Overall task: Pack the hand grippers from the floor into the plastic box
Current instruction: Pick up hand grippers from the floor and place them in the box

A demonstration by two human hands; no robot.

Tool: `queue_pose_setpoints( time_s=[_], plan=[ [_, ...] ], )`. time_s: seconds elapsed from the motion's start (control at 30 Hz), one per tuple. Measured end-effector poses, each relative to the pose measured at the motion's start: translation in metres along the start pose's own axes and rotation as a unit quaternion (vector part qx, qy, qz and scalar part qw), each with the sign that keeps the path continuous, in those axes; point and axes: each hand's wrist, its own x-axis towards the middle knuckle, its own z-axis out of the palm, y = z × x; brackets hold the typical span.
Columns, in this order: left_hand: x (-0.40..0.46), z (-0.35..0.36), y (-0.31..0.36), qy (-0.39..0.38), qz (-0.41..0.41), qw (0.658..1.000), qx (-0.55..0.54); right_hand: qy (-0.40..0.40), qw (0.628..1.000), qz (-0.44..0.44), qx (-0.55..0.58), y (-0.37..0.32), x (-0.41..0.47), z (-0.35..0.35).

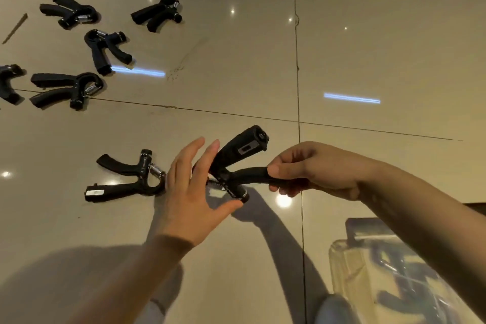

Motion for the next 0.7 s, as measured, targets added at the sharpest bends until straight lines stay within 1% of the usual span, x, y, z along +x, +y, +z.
queue_pose_setpoints(
  time_s=[0.17,0.2,0.27,0.33,0.4,0.47,0.53,0.6,0.63,0.7],
  plan=[
    [-0.035,0.005,0.049,0.009,-0.014,0.993,-0.113,0.02,0.998,-0.027,0.045,0.016,-0.067,0.01],
    [-0.04,0.008,0.059,0.011,-0.004,0.992,-0.123,0.021,0.998,-0.032,0.055,0.02,-0.082,0.011],
    [-0.047,0.014,0.079,0.017,0.038,0.993,-0.11,0.032,0.997,-0.039,0.061,0.032,-0.111,0.013],
    [-0.049,0.016,0.097,-0.001,0.08,0.993,-0.088,0.064,0.995,-0.046,0.058,0.047,-0.139,0.012],
    [-0.046,0.015,0.119,-0.045,0.113,0.99,-0.074,0.113,0.99,-0.058,0.058,0.061,-0.167,0.01],
    [-0.041,0.018,0.141,-0.08,0.15,0.982,-0.082,0.179,0.979,-0.074,0.057,0.073,-0.192,0.003],
    [-0.038,0.023,0.164,-0.105,0.172,0.975,-0.097,0.26,0.958,-0.092,0.074,0.081,-0.212,-0.007],
    [-0.036,0.029,0.183,-0.127,0.203,0.967,-0.09,0.342,0.93,-0.11,0.081,0.087,-0.23,-0.019],
    [-0.036,0.032,0.191,-0.134,0.221,0.963,-0.082,0.378,0.917,-0.115,0.049,0.09,-0.237,-0.024],
    [-0.036,0.035,0.206,-0.141,0.249,0.956,-0.066,0.412,0.901,-0.113,-0.078,0.091,-0.249,-0.028]
  ],
)
